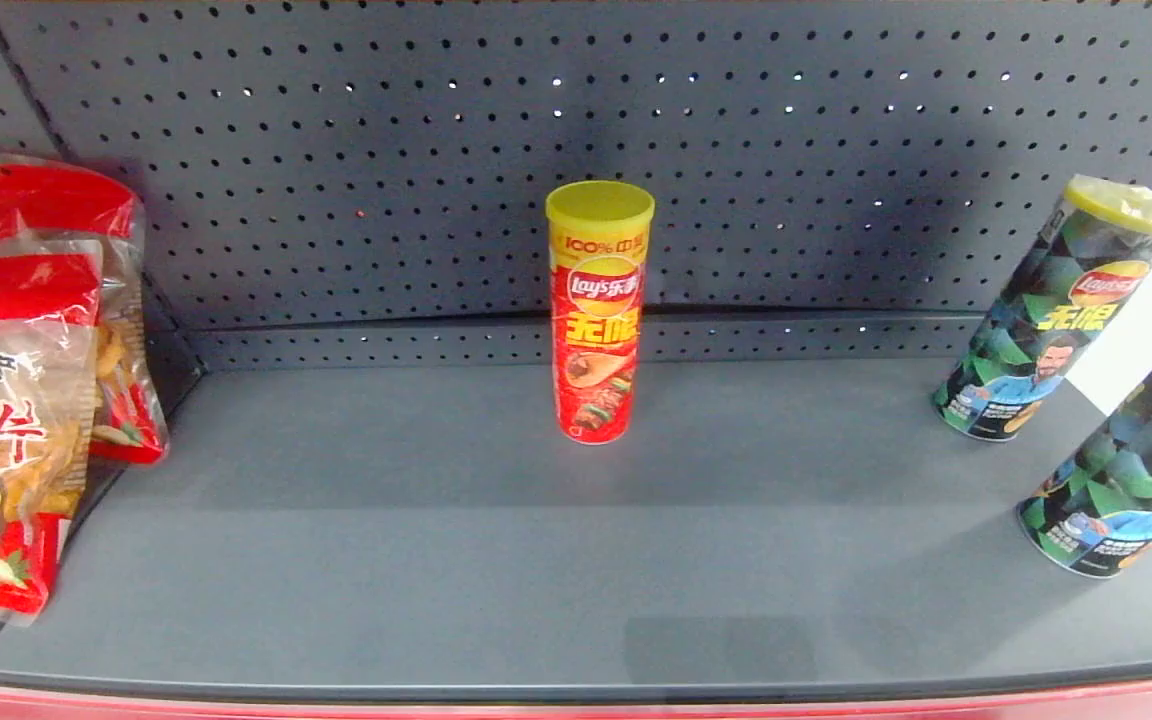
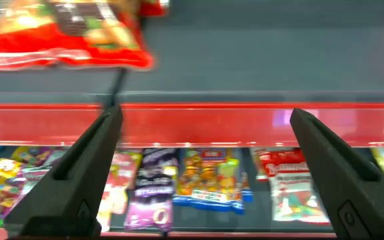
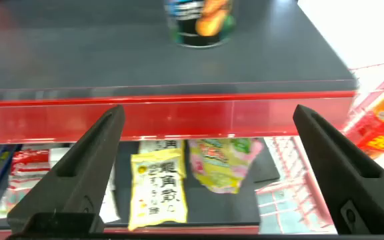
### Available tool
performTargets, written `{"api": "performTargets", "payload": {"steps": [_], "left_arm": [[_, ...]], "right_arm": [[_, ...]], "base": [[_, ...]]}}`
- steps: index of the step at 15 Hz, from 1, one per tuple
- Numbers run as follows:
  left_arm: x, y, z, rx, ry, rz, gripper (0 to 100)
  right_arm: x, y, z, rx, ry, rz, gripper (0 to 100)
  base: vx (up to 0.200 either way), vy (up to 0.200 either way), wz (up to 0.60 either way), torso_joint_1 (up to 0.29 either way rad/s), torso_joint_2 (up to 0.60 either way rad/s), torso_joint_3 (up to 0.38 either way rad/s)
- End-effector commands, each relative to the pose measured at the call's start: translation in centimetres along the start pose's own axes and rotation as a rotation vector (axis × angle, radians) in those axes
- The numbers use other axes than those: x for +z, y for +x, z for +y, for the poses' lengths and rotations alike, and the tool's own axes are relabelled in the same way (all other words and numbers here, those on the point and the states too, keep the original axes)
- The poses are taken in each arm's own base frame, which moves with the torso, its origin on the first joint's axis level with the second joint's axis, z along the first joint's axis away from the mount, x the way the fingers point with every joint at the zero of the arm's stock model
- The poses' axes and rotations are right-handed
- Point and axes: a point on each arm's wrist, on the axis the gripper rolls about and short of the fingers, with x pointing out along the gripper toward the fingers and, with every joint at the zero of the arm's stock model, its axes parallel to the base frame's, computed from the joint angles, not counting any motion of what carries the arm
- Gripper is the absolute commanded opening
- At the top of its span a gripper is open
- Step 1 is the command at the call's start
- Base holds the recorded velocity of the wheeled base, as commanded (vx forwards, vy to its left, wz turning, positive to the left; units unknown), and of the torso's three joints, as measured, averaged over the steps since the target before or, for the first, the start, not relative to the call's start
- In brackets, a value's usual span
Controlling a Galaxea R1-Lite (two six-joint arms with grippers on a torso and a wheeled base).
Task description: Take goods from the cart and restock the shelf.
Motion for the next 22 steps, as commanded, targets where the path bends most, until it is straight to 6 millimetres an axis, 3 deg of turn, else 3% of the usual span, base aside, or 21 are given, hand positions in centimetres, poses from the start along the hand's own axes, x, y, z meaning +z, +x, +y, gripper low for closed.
{"api": "performTargets", "payload": {"steps": [1,22], "left_arm": [[0.0,0.01,0.0,0.002,0.0,0.001,100],[0.0,0.01,0.0,0.002,0.0,0.001,100]], "right_arm": [[0.01,0.0,0.0,0.0,0.0,0.0,100],[0.01,0.0,0.0,0.002,0.0,0.0,100]], "base": [[0.0,-0.2,0.0,0.002,0.01,-0.002],[0.0,-0.2,0.0,0.003,0.0,0.003]]}}
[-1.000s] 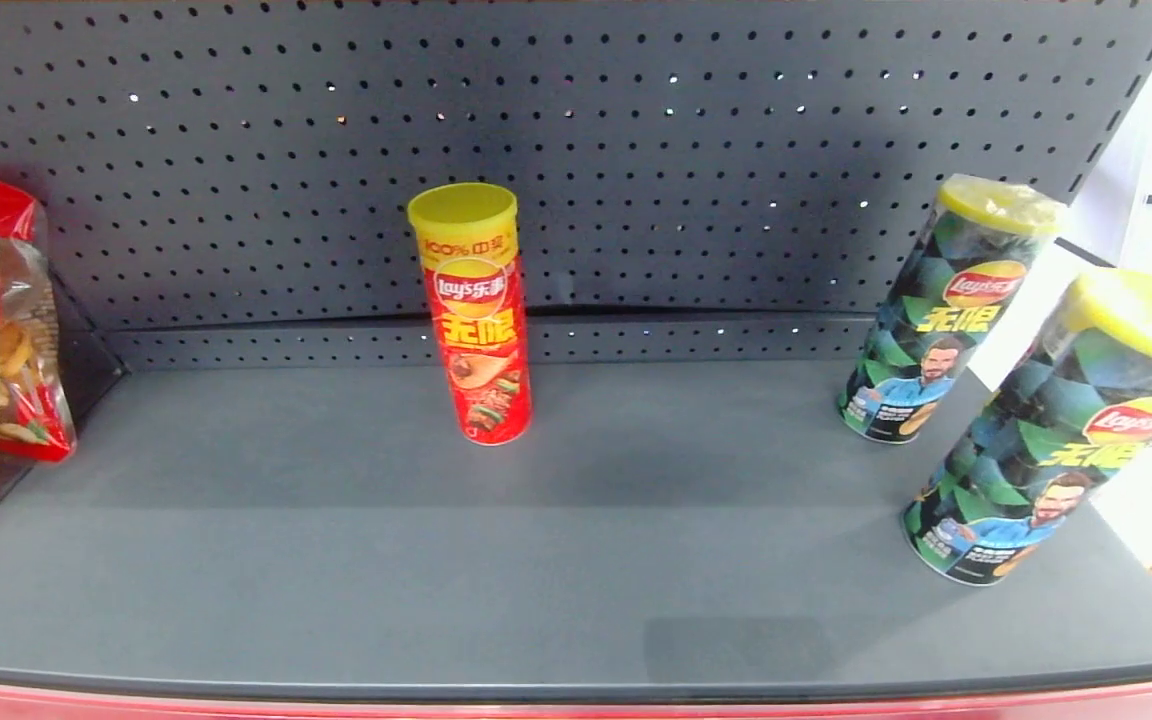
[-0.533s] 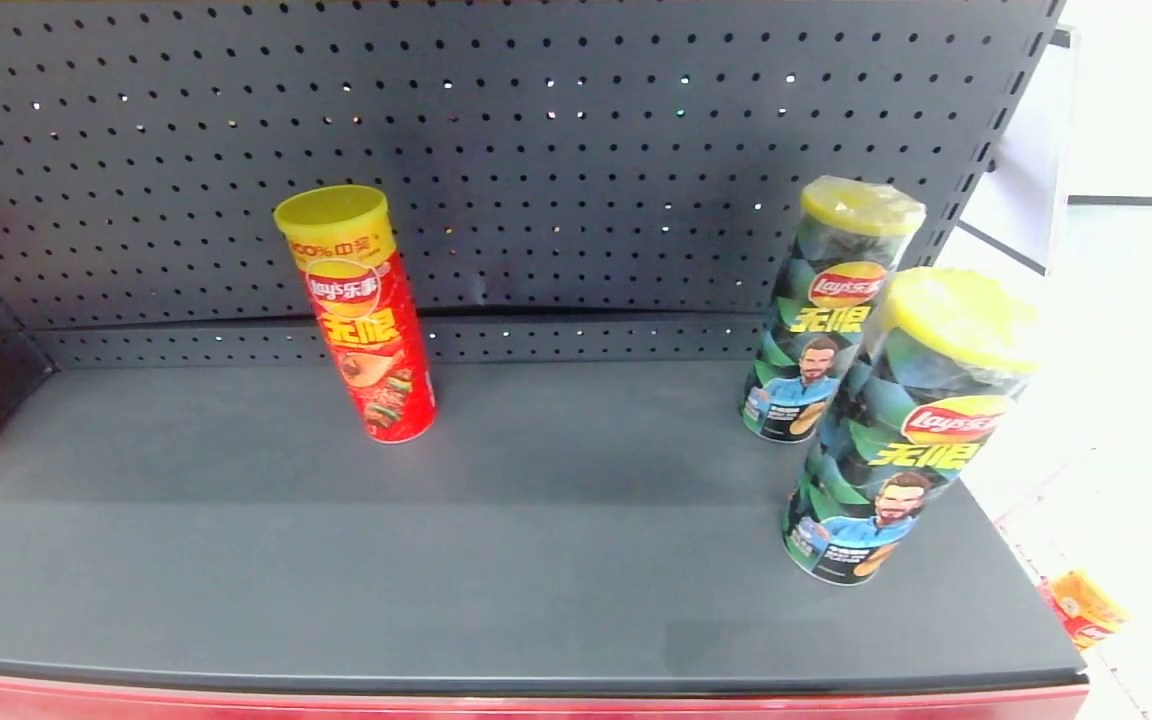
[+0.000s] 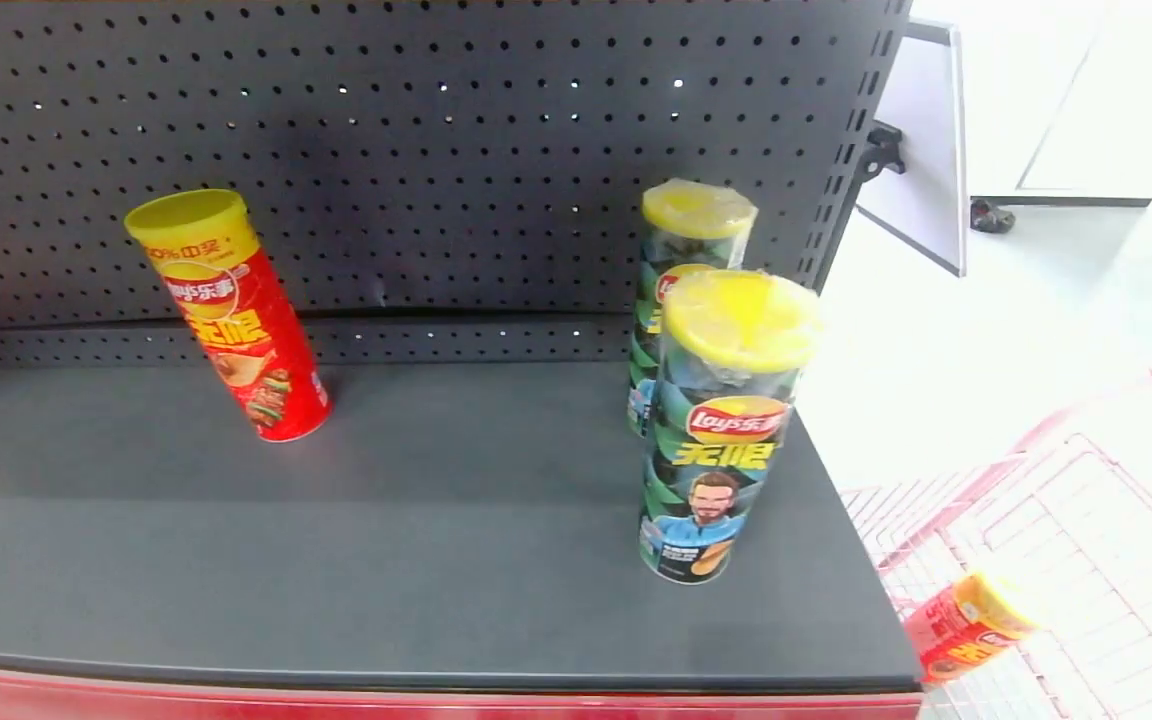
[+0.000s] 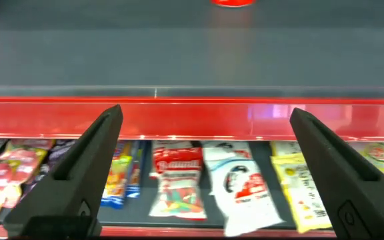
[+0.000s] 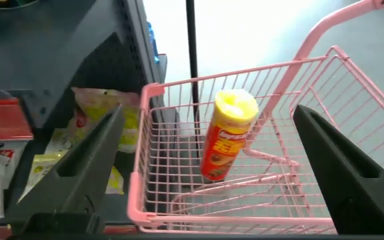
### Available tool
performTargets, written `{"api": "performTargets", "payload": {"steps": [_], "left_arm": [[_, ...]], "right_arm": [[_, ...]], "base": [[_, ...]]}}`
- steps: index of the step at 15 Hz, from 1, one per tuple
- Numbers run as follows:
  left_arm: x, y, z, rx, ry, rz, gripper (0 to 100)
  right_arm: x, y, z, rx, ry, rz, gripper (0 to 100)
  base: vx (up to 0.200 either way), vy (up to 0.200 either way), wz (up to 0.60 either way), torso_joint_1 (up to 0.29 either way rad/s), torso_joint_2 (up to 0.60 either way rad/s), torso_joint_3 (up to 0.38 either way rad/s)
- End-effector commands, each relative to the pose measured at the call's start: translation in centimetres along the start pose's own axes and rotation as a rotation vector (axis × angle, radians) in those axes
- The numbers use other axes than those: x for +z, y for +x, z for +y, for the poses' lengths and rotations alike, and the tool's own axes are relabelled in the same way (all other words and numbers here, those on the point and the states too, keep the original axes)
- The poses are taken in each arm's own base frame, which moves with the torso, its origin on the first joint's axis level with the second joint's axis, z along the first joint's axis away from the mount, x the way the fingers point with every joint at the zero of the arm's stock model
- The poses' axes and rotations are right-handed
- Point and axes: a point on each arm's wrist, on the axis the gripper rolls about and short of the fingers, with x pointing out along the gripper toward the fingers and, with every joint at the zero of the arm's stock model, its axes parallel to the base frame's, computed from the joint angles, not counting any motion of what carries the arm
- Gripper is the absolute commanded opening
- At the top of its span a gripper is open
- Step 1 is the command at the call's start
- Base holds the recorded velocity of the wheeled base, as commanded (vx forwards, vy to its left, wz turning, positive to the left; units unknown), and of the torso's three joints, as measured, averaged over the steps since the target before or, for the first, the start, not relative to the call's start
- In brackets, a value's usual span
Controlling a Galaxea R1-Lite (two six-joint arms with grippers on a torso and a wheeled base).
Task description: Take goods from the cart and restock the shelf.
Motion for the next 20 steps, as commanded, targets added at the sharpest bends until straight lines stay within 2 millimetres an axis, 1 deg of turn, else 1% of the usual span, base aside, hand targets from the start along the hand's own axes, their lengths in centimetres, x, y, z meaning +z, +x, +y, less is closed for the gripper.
{"api": "performTargets", "payload": {"steps": [1,5,13,17,20], "left_arm": [[0.0,0.01,0.0,0.001,0.0,0.001,100],[0.0,0.01,0.0,0.001,0.0,0.001,100],[0.0,0.01,0.0,0.002,0.0,0.001,100],[0.0,0.01,0.0,0.002,0.0,0.001,100],[0.0,0.01,0.0,0.002,0.001,0.001,100]], "right_arm": [[0.01,0.0,0.0,0.001,0.001,0.0,100],[0.01,0.0,0.0,0.001,0.001,0.0,100],[0.0,0.0,0.0,0.001,-0.001,0.002,100],[0.0,0.0,0.0,0.0,-0.001,0.002,100],[0.0,0.0,0.0,0.0,-0.001,0.002,100]], "base": [[0.0,-0.2,0.0,0.002,-0.01,0.007],[0.0,0.0,0.0,0.0,0.0,0.0],[-0.2,0.0,0.0,0.004,0.0,0.004],[0.0,0.0,0.0,0.0,0.0,0.0],[0.0,-0.2,0.0,0.009,0.0,0.001]]}}
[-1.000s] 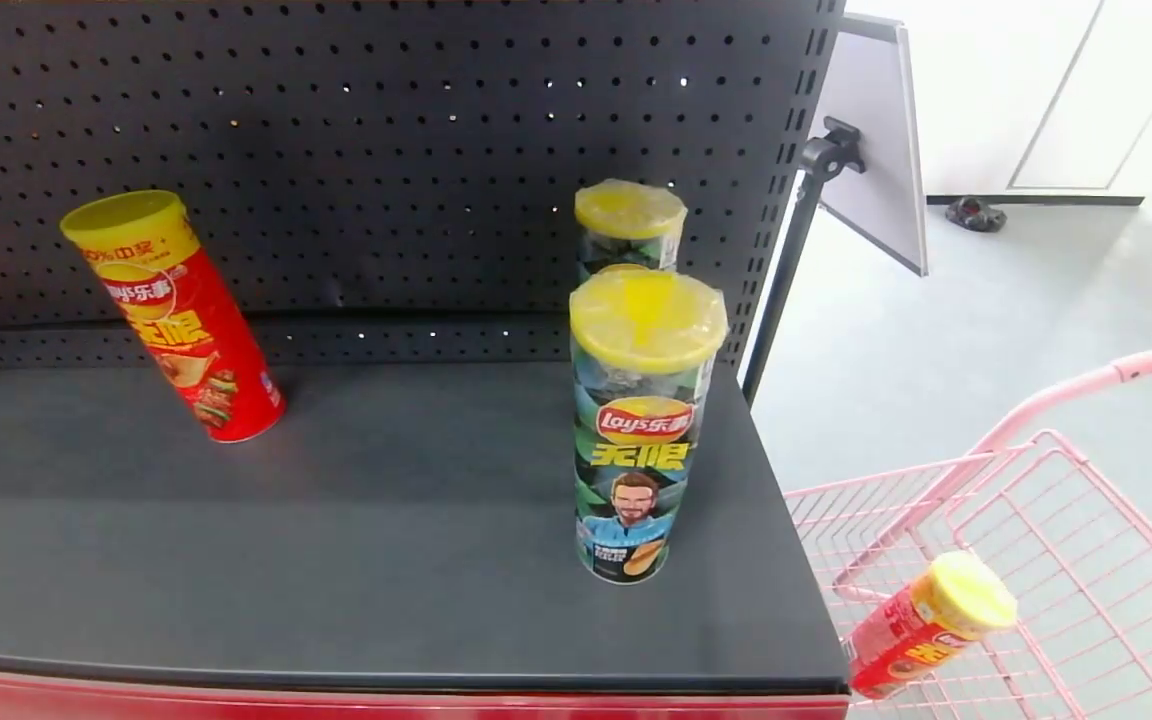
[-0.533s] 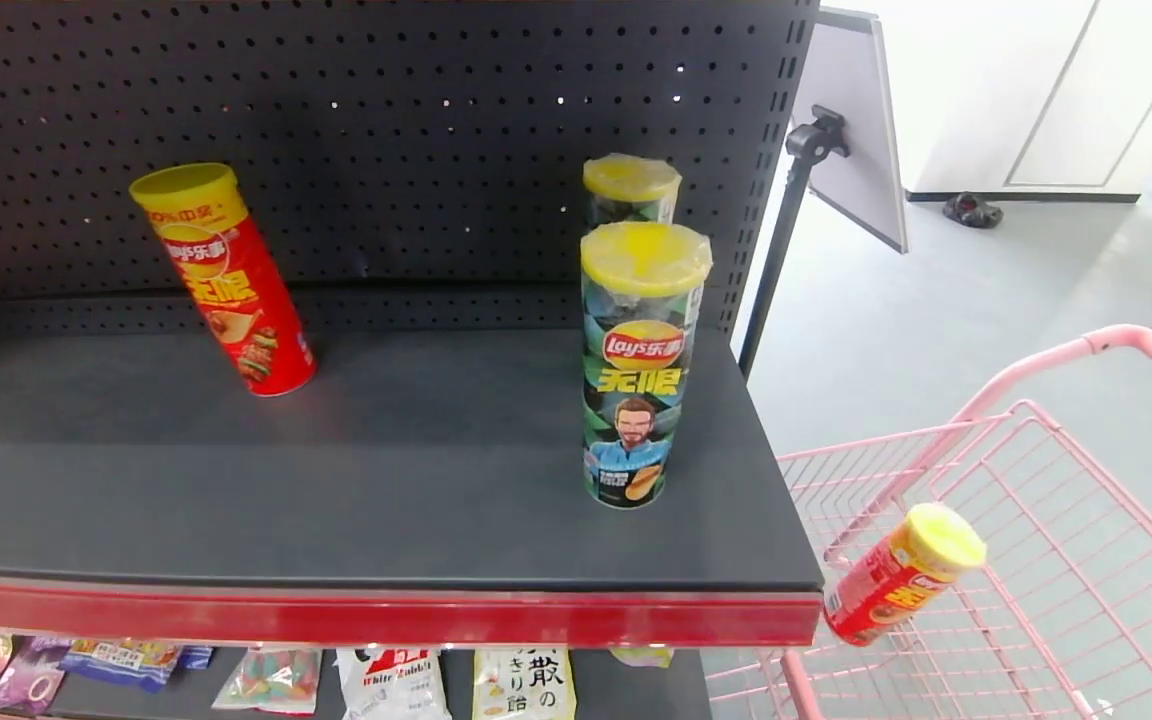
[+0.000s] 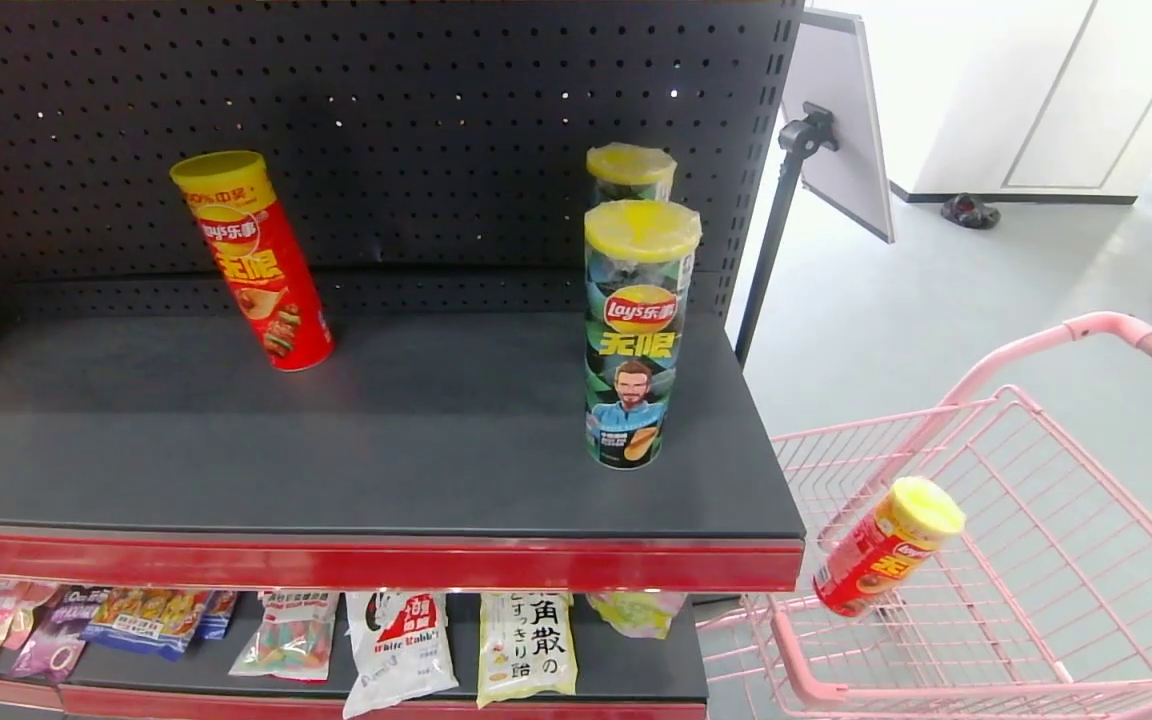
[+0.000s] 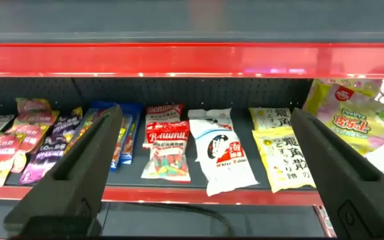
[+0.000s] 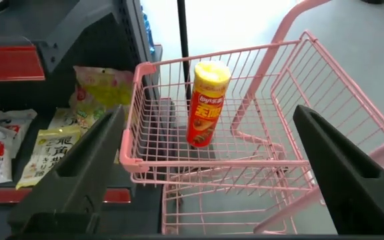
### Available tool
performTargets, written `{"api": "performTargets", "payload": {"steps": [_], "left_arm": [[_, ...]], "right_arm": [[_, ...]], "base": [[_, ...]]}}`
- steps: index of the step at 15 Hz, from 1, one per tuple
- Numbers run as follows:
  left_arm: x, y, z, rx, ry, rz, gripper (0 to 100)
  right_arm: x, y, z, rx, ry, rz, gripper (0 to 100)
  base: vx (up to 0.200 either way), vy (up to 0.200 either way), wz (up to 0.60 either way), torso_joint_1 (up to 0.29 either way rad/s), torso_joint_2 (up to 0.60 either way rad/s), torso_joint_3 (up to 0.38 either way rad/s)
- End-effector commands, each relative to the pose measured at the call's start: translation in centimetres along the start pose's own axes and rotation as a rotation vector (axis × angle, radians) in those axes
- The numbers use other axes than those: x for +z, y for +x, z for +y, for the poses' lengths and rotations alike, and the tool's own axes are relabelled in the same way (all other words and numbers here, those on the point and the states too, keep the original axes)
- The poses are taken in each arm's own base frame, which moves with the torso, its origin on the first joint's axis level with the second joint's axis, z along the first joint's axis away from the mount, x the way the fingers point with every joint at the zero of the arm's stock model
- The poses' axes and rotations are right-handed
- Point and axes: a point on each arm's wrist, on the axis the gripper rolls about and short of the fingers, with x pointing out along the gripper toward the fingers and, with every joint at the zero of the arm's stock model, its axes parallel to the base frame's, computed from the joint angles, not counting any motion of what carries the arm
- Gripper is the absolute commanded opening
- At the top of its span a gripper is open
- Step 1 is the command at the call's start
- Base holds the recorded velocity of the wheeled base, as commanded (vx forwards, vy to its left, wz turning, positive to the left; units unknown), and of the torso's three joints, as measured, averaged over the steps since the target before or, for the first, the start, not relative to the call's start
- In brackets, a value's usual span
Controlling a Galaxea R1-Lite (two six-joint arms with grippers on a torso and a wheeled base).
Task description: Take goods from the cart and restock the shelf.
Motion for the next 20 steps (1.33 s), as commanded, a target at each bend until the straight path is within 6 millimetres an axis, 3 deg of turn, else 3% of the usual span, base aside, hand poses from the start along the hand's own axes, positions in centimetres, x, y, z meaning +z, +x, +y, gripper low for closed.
{"api": "performTargets", "payload": {"steps": [1,11,20], "left_arm": [[0.0,0.01,0.0,0.0,0.0,0.001,100],[0.0,0.01,0.0,0.0,-0.001,0.001,100],[0.0,0.01,0.0,0.0,-0.001,0.001,100]], "right_arm": [[-0.02,0.01,0.0,0.001,0.0,0.002,100],[-0.01,0.01,0.0,0.001,0.0,0.0,100],[-0.01,0.01,0.0,0.001,0.0,0.0,100]], "base": [[0.0,-0.2,0.0,-0.002,0.0,0.002],[0.0,-0.2,0.0,0.005,0.0,0.001],[0.0,0.0,0.0,0.0,0.0,0.0]]}}
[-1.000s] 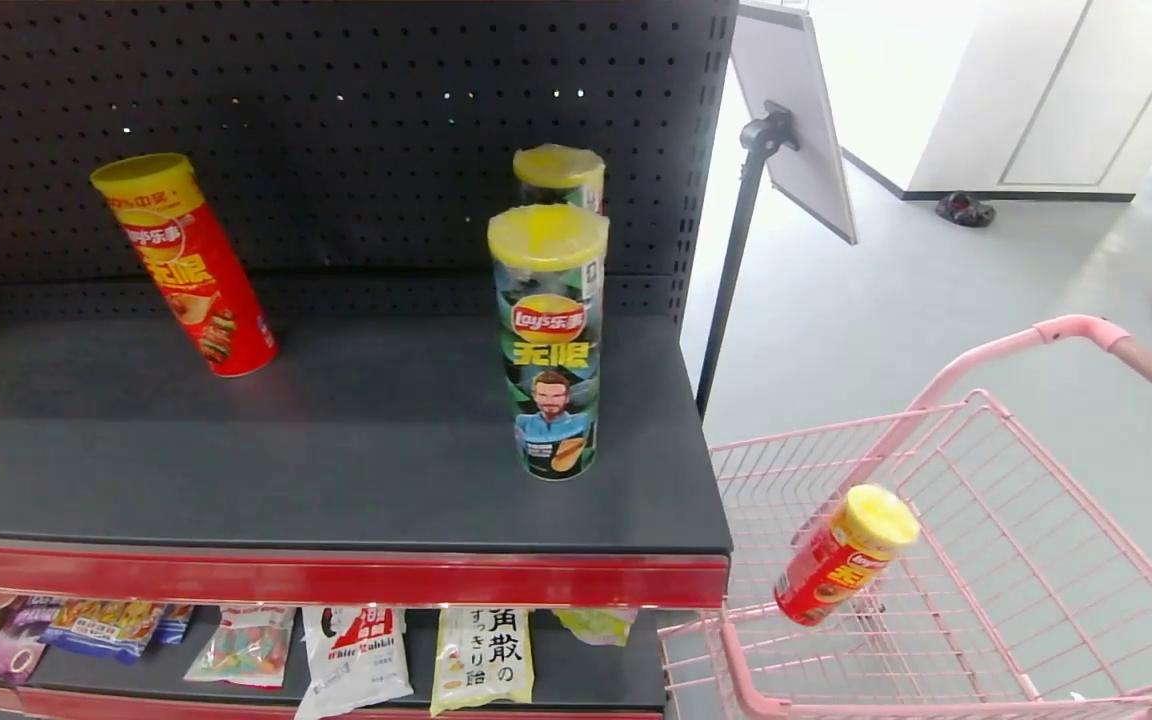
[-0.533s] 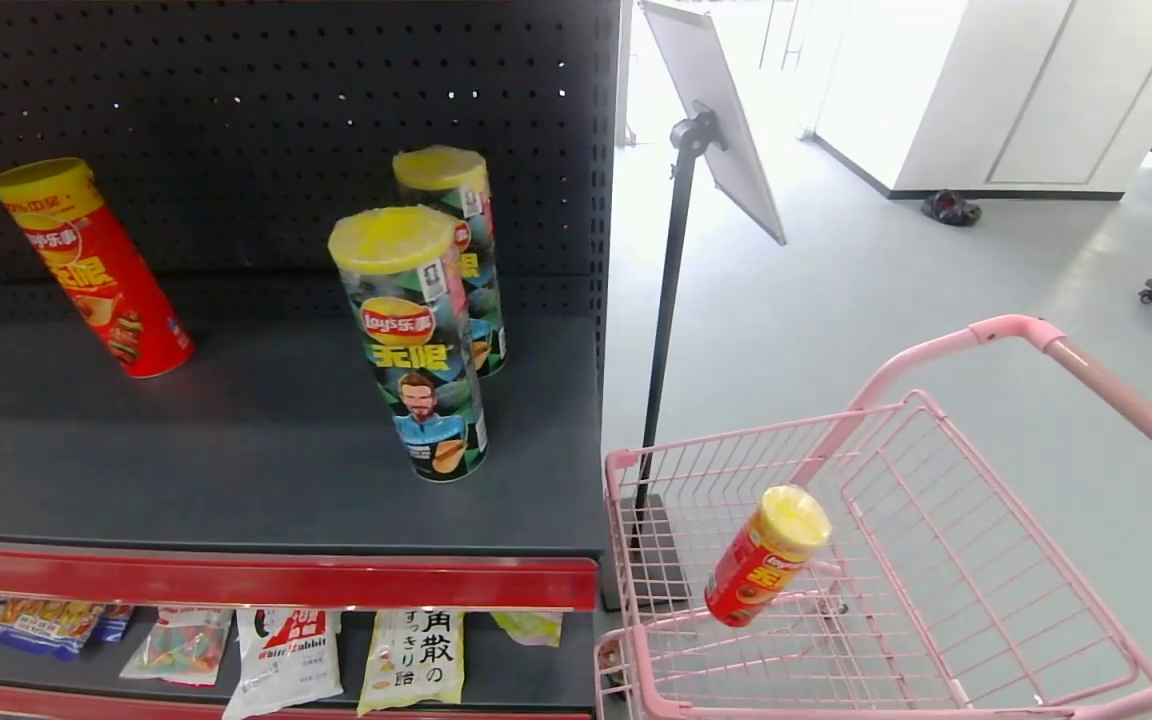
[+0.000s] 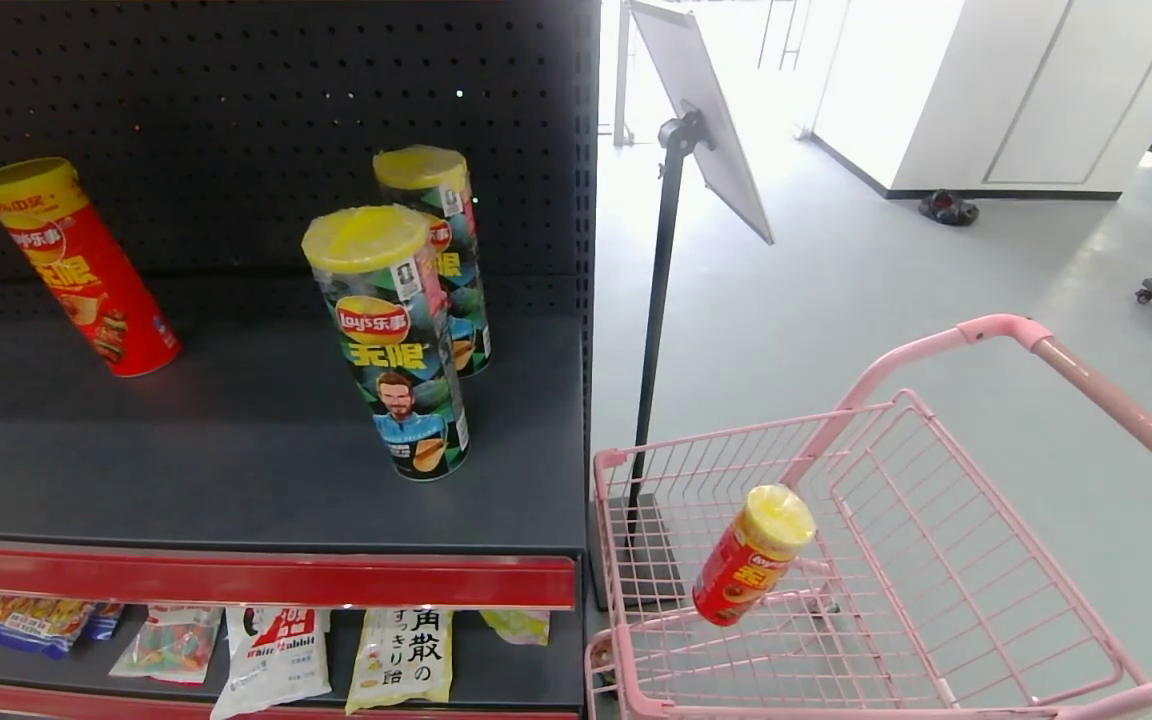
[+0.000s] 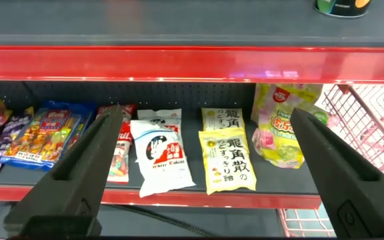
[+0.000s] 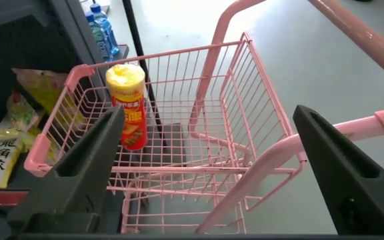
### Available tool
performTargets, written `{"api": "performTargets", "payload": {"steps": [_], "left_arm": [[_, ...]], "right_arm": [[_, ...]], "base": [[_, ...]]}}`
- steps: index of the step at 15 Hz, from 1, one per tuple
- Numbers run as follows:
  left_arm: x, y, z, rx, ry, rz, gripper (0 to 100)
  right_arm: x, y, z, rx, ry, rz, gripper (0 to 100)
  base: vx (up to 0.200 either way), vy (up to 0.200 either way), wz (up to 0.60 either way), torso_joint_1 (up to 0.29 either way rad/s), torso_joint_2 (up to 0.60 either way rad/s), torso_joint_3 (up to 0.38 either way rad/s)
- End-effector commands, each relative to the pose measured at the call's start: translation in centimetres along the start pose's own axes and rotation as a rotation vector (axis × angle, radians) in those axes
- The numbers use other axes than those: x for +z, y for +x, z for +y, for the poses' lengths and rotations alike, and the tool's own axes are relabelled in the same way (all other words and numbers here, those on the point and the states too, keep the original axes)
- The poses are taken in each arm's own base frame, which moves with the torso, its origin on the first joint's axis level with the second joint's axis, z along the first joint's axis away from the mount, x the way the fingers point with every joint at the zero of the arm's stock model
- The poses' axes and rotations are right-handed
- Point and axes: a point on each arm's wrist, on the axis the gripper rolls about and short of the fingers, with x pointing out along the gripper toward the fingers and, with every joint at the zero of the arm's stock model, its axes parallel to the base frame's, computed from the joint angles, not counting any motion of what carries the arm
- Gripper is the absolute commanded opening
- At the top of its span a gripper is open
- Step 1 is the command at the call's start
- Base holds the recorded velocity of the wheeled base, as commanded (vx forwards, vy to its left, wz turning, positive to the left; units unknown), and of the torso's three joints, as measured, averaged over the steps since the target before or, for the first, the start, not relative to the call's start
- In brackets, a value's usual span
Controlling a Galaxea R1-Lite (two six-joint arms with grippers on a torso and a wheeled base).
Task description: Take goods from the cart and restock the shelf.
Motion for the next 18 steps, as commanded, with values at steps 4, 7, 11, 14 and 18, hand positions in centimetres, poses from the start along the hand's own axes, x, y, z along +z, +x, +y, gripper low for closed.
{"api": "performTargets", "payload": {"steps": [4,7,11,14,18], "left_arm": [[0.0,0.01,0.0,0.001,0.0,0.001,100],[0.0,0.01,0.0,0.001,0.0,0.001,100],[0.0,0.01,0.0,-0.001,0.0,0.001,100],[0.0,0.01,0.0,-0.001,0.0,0.001,100],[0.0,0.01,0.0,0.001,-0.002,0.001,100]], "right_arm": [[0.04,0.01,0.01,0.008,0.001,-0.003,100],[0.04,0.01,0.04,0.019,0.001,-0.003,100],[0.04,0.01,0.04,0.017,0.001,-0.003,100],[0.04,0.01,0.04,0.019,0.0,-0.003,100],[0.05,0.01,0.04,0.017,0.004,-0.005,100]], "base": [[0.0,0.0,0.0,0.0,0.0,0.0],[0.0,0.0,0.0,0.0,0.0,0.0],[0.0,0.0,0.0,0.0,0.0,0.0],[0.0,0.0,0.0,0.0,0.0,0.0],[0.0,0.0,0.0,-0.063,0.14,0.078]]}}
